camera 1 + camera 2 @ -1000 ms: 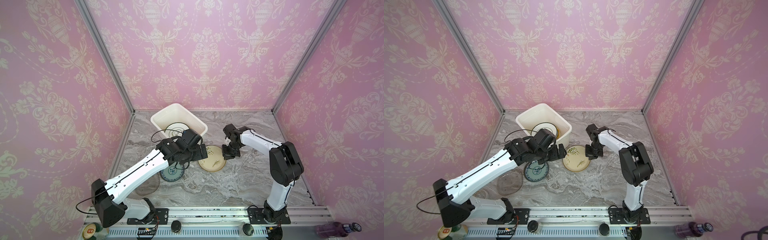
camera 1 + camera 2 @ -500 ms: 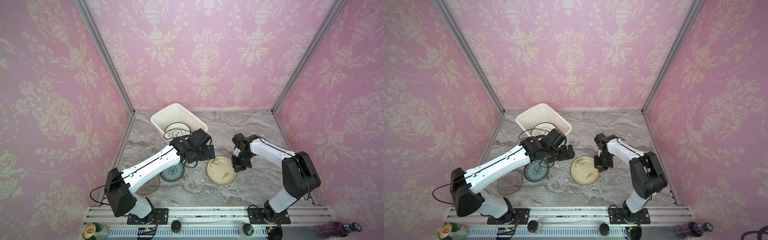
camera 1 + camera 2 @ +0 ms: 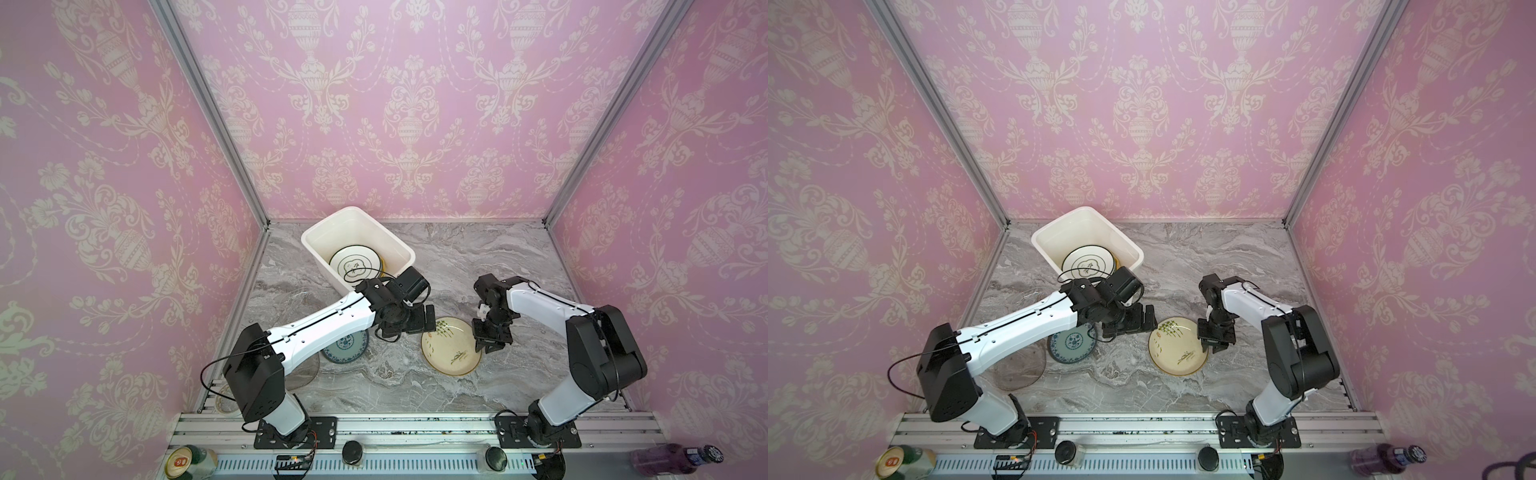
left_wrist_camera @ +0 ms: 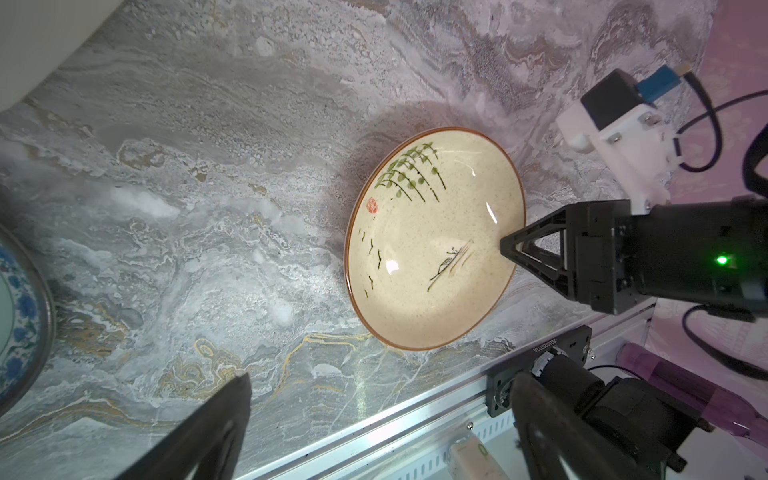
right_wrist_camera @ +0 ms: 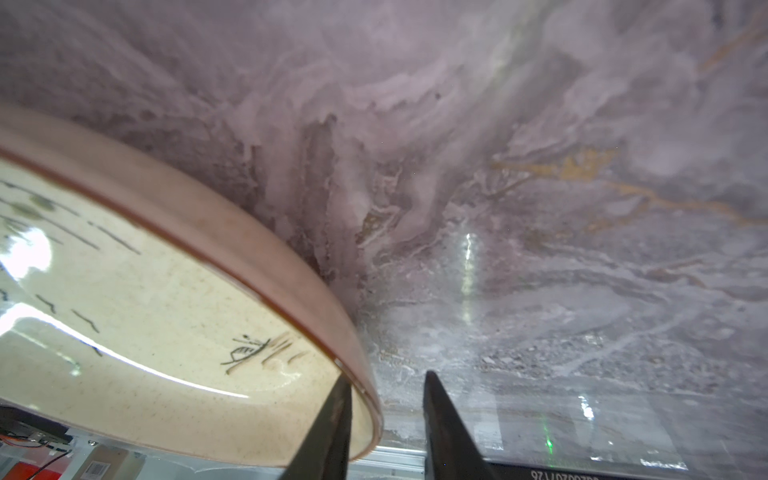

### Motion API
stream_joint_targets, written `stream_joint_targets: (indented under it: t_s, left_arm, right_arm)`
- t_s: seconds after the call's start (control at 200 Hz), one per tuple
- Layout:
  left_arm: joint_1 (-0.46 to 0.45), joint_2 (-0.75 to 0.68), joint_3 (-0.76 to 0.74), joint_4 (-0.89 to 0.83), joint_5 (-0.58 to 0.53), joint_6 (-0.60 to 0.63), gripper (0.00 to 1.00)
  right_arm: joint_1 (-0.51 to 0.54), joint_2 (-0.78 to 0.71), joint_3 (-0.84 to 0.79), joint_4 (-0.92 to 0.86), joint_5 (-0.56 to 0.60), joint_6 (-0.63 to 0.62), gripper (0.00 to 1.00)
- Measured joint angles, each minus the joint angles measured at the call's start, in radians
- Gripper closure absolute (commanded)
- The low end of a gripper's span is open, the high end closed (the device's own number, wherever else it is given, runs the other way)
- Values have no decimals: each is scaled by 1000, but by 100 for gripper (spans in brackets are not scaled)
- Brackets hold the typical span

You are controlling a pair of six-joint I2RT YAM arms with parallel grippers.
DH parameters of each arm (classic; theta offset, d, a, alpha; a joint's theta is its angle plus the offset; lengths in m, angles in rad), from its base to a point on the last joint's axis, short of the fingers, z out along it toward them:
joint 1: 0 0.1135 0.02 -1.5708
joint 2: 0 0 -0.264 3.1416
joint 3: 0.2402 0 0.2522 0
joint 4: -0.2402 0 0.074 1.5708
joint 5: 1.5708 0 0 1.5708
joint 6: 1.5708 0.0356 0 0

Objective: Place the plates into the plastic bin on the countertop
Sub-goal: 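Grip the cream plate rim with the right gripper and tilt it up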

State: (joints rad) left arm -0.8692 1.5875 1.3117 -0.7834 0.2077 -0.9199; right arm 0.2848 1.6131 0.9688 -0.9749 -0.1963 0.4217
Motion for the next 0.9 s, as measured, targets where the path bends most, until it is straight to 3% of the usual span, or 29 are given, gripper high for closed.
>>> stream_joint_targets:
  t_s: [0.12, 0.215, 0.495, 0.901]
  left_arm:
    - [0, 26, 0, 22, 35, -7, 1]
    - [0, 61, -4, 48, 76, -14, 1]
    - [0, 162, -71, 175, 220, -54, 1]
    - [9, 184, -256, 483, 347, -182, 8]
  right_arm:
    - [-31, -41, 0, 5, -28, -4, 42]
    - [-69, -79, 0, 20, -70, -1, 37]
    - [-185, -98, -80, 119, -244, 0, 35]
    - [-200, -59, -175, 222, -417, -4, 35]
